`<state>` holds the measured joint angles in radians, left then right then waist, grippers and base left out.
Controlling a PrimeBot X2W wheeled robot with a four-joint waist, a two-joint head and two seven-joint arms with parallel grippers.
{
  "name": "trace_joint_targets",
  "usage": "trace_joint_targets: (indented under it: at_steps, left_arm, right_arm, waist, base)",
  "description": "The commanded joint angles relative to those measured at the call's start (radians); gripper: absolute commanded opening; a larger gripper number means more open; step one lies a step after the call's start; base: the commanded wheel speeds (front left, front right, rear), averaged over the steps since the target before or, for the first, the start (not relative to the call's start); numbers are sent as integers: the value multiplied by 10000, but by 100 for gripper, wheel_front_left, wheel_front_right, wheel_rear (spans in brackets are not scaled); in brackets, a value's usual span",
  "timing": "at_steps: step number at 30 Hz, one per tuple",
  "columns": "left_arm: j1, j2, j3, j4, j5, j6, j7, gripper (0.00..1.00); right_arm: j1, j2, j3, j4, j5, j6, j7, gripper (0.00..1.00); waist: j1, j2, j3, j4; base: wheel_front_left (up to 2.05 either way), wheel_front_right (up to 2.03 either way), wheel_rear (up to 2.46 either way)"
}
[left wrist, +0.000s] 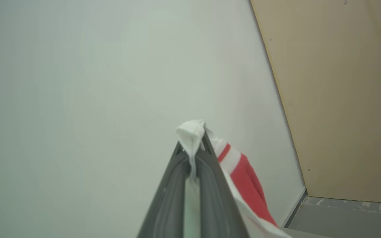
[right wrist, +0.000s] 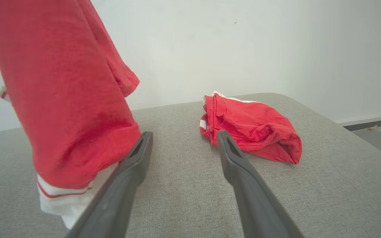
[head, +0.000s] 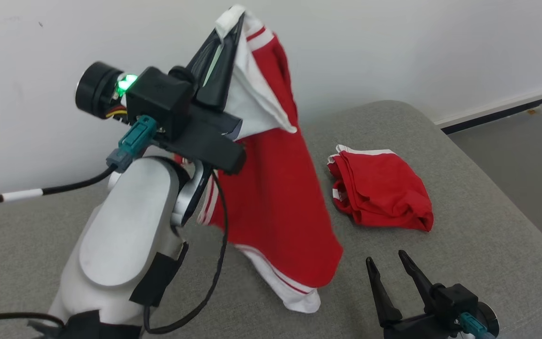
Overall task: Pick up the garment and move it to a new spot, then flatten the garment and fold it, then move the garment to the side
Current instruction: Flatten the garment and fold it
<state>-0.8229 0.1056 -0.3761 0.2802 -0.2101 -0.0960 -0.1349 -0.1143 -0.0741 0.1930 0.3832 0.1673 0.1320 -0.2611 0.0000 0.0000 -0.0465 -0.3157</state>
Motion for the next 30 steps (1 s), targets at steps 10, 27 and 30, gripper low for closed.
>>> trace_joint_targets:
  at_steps: [10, 27, 30]
  left_arm:
    - [257, 64, 652, -795, -769, 748, 593, 0]
    - [5312, 1365, 3053, 2524, -2262, 2132, 438, 100]
    - [5573, 1408, 3186, 2687, -2371, 2213, 250, 100]
  right_arm:
    - [528, -264, 5, -367, 258, -21, -26, 100]
    - [485, -677, 171, -429, 676, -21, -24, 100]
    - [590, -725, 189, -462, 711, -21, -26, 100]
  waist:
    - [0, 0, -153, 323]
    - [0, 0, 43, 666]
    - [0, 0, 30, 815]
  base:
    - [0, 0, 0]
    - [0, 0, 0]
    - [0, 0, 0]
